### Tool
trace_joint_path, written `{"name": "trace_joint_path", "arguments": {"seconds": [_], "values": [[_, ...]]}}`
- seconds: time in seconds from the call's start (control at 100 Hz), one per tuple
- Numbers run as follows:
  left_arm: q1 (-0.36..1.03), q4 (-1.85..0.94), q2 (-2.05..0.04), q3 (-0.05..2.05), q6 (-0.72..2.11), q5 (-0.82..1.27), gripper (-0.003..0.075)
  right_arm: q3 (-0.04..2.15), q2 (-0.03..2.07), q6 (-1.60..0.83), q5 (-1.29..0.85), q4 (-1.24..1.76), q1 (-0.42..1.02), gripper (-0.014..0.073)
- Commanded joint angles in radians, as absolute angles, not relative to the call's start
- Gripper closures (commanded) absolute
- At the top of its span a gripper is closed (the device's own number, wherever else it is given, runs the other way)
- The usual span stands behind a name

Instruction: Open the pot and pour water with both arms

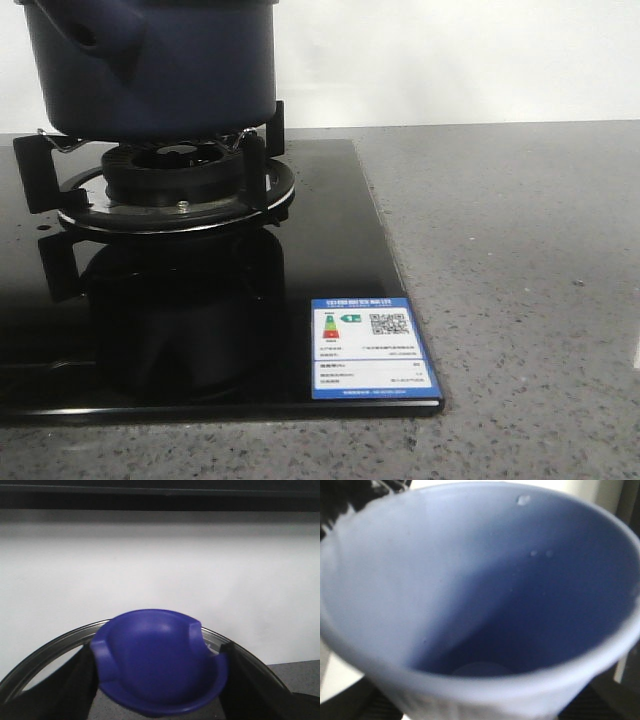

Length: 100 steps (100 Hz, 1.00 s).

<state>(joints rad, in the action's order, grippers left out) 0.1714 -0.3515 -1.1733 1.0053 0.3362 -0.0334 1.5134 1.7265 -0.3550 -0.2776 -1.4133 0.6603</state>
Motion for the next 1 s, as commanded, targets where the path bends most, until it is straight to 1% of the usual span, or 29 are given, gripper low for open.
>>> {"name": "trace_joint_path", "arguments": {"seconds": [0.0, 0.32, 0.79, 0.87, 0.99], "values": [[0.170, -0.352, -1.140, 1.046, 0.336, -0.138, 0.0362, 1.553, 1.679, -0.359, -0.262, -1.490, 0.661, 0.0244], [0.170, -0.352, -1.140, 1.046, 0.336, -0.138, 0.0362, 1.553, 1.679, -0.359, -0.243, -1.661, 0.661, 0.0244], [0.170, -0.352, -1.140, 1.046, 0.336, -0.138, 0.0362, 1.553, 1.679, -0.357, -0.240, -1.670, 0.661, 0.0244], [0.170, -0.352, -1.140, 1.046, 0.336, -0.138, 0.0362, 1.553, 1.679, -0.308, -0.240, -1.653, 0.661, 0.0244], [0.170, -0.352, -1.140, 1.046, 0.336, -0.138, 0.0362, 1.553, 1.679, -0.117, -0.240, -1.641, 0.661, 0.0244]]}}
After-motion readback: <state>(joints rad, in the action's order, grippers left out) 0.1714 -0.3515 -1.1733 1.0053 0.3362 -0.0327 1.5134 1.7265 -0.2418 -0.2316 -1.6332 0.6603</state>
